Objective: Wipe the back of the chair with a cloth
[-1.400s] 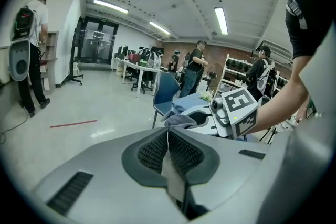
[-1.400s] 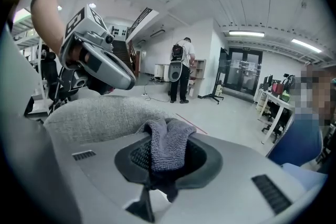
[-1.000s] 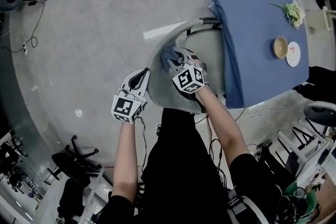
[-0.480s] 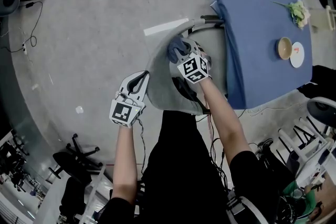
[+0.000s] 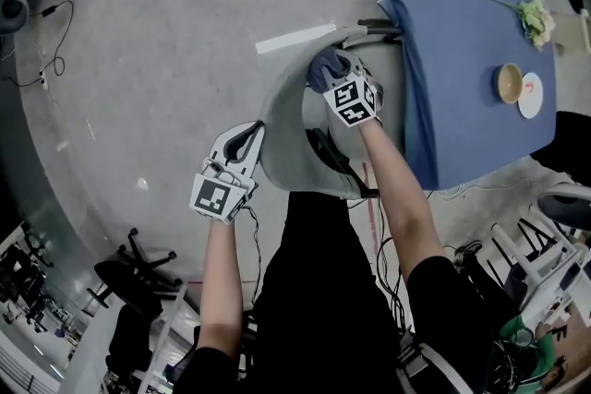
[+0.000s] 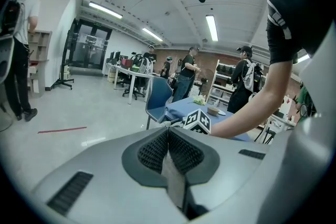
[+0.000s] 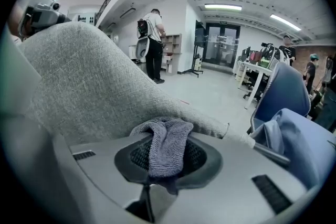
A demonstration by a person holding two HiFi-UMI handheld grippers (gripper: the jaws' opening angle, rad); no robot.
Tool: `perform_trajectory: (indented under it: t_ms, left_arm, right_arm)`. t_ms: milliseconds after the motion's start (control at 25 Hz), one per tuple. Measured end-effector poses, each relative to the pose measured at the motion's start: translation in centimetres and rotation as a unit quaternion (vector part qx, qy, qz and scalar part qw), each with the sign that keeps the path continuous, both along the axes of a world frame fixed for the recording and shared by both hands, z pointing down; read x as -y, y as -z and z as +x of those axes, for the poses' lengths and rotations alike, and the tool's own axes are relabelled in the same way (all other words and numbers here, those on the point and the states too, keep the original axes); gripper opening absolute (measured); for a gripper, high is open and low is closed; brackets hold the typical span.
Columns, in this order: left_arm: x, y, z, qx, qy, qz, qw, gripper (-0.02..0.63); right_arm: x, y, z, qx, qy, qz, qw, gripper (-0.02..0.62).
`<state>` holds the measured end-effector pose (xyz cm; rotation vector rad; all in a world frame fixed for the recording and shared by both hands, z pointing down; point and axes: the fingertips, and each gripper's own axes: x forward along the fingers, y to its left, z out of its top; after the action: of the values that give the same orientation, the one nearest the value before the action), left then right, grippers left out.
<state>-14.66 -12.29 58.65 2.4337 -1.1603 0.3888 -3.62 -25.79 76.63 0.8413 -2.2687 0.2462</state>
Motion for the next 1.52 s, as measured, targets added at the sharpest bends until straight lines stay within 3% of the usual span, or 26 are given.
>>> perform_trajectory:
  t_ms: [320,800,1160,1520]
  left_arm:
    - [0.0,-0.2,-0.1,-0.012,0.001,-0.002,0.9999,0.023]
    - [-0.2,-0.3,-0.1,-0.024,0.008,0.007,0.9996,0.023]
    - [-0.3,-0.4,-0.3,-0.035,0.017,0.008,0.9992,0.023]
    - [-0.4,-0.4,-0.1,-0.026,0.011,0.004,0.9996,0.023]
  right_arm:
    - [2.5,-1.7,3.8,-0.006,-0.114,-0.018,0.993,0.098]
    - [-3.7,-3.3,-2.0,0.015,-0.031,-0.048,0.998,0.094]
    - [-7.5,0.9,-4.8,0.039,0.006,-0.015,0.999,0.092]
    - [-10.2,3.6,-6.0,0.079,0.01,-0.016,0.997,0.092]
